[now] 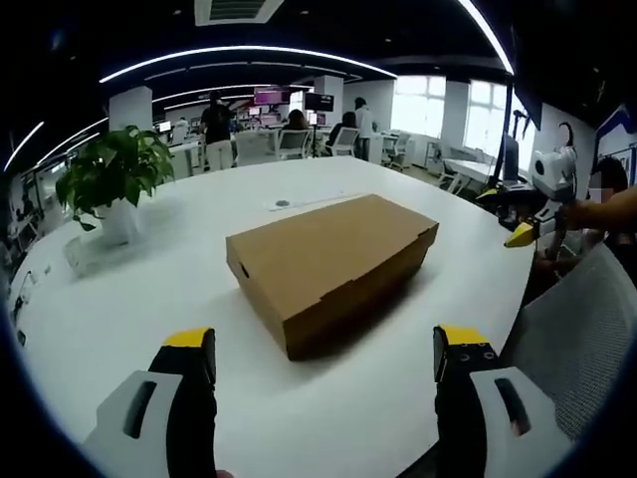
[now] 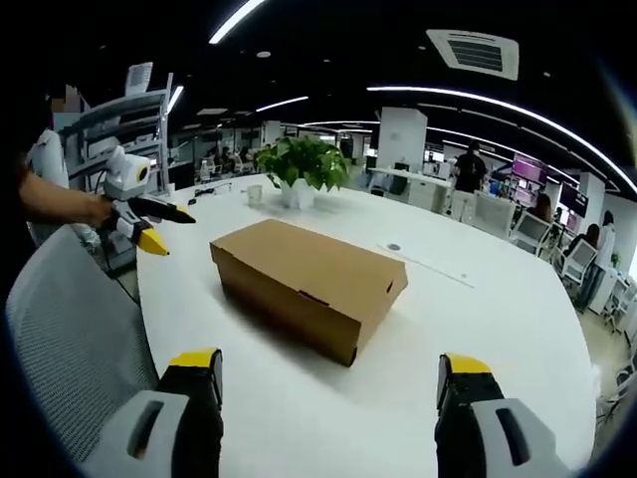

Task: Operate the shoe box by opening the lid, removing the specified soft item, and placing it in the target area until the item is outside and the box remains undamaged.

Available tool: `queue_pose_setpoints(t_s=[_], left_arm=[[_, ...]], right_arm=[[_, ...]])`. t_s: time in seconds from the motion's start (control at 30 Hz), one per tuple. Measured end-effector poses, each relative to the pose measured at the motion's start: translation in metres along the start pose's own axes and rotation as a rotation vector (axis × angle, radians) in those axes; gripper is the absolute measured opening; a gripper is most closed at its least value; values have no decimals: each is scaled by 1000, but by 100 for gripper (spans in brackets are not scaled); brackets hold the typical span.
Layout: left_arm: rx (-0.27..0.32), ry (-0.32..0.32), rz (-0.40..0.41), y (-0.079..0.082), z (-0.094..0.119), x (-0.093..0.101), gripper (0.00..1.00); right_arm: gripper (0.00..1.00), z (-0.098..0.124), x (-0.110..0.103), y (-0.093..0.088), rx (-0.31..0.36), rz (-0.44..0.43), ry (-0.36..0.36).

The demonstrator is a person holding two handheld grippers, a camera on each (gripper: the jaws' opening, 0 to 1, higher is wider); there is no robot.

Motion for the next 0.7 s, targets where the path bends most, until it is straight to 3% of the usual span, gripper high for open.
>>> queue_pose_setpoints(t_s=[0.37,0.7], left_arm=[[-20,16,2,-4,-17,-6,89],[-31,26,16,-3,-36,-13,83]], right_arm=[[82,-27,5,1,-6,55,63],[78,-51,13,-2,-29,47,92]])
Point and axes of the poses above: the point that each gripper's makers call its tool centre point, and the gripper's own axes: z roughly backward along the fingers, x roughly to its right, y roughly out of its top, the point moved 8 cm from there along z, roughly backward along the fingers, and after that the axes turned 1 degree about y, right-handed, at the moved point
